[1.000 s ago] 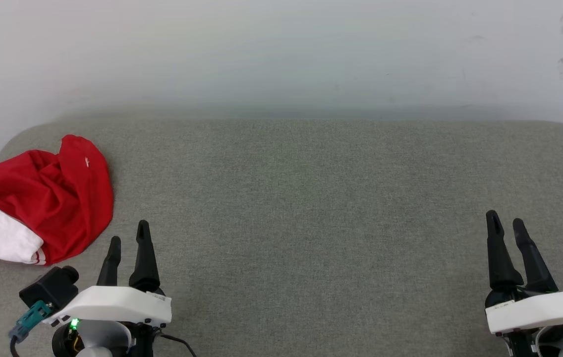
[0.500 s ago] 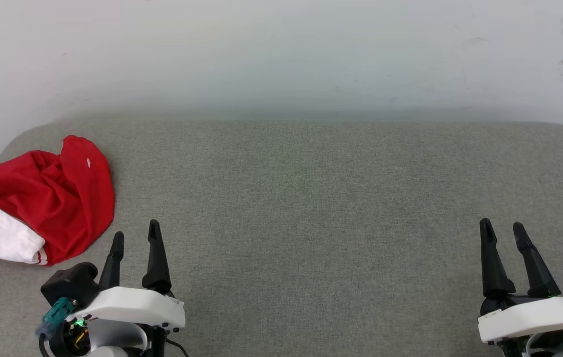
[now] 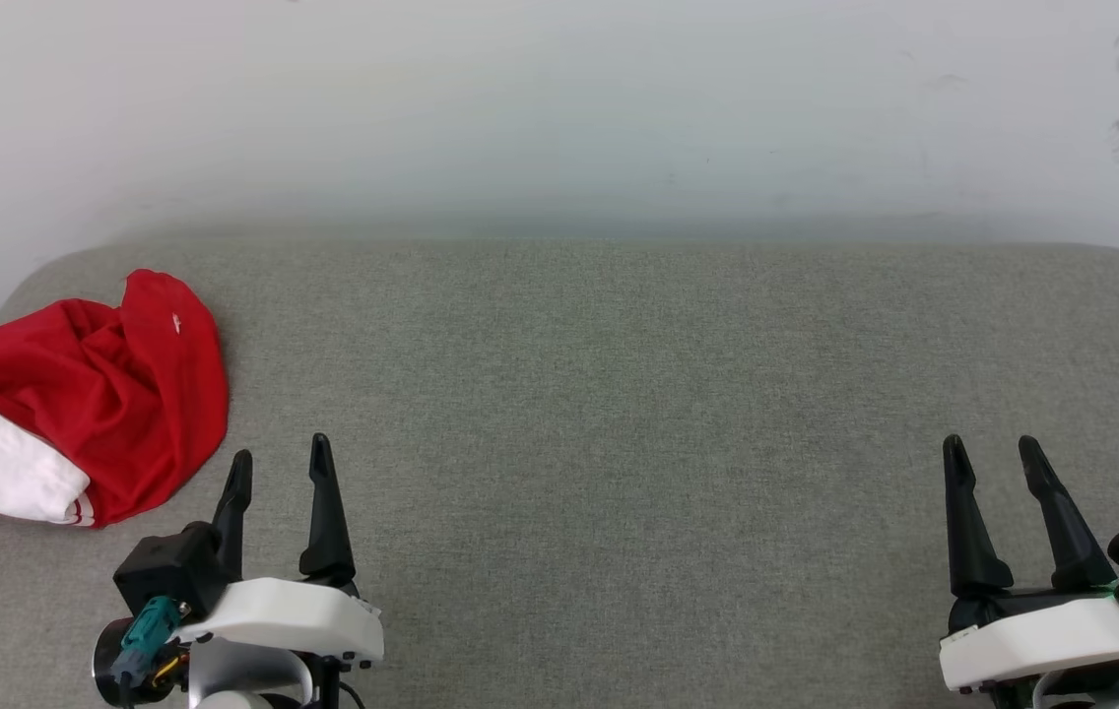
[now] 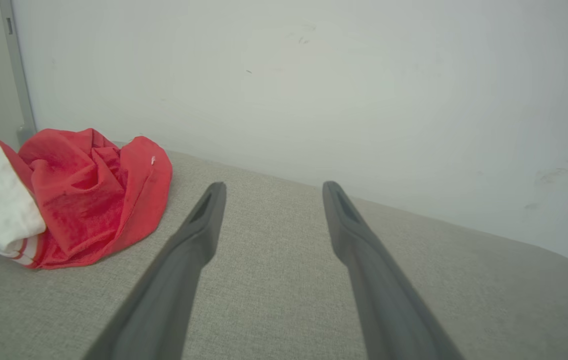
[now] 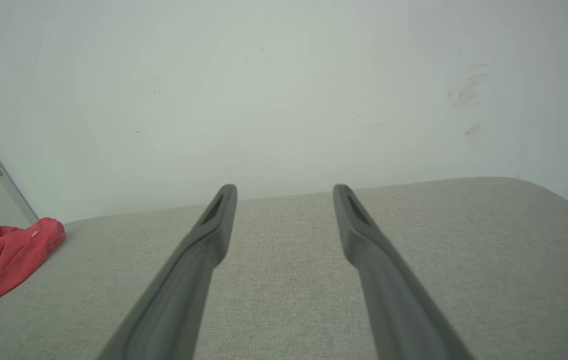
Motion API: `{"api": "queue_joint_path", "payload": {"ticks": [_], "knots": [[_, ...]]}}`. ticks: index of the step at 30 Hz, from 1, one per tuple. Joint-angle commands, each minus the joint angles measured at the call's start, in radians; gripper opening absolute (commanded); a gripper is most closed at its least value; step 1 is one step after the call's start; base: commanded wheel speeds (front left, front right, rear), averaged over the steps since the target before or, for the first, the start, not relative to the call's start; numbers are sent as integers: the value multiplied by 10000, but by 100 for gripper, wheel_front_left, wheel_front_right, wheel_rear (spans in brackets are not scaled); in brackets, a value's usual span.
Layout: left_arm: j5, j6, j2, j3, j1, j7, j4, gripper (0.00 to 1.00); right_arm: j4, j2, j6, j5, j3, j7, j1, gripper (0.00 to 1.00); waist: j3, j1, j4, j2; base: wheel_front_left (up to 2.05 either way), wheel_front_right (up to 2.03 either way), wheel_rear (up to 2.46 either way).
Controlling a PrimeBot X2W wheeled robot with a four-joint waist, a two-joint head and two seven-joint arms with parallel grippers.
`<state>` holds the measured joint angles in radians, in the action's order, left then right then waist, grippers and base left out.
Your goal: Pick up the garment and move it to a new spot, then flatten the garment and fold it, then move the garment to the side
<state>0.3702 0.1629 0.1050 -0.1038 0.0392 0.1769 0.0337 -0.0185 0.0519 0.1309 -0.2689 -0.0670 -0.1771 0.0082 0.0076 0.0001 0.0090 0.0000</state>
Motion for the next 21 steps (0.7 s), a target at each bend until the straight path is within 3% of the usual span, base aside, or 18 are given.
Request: {"api": "queue_joint_path", "payload": {"ticks": [1, 21], "knots": [[-254, 43, 35, -56, -63, 103, -109, 100, 127, -20, -2, 272, 18, -99, 55, 100, -2, -1, 5, 0, 0, 0, 0], [-1590, -745, -336, 252, -269, 549, 125, 100, 286, -25, -3, 1516, 223, -545, 296, 100, 5, -1, 65, 0, 0, 0, 0]]}}
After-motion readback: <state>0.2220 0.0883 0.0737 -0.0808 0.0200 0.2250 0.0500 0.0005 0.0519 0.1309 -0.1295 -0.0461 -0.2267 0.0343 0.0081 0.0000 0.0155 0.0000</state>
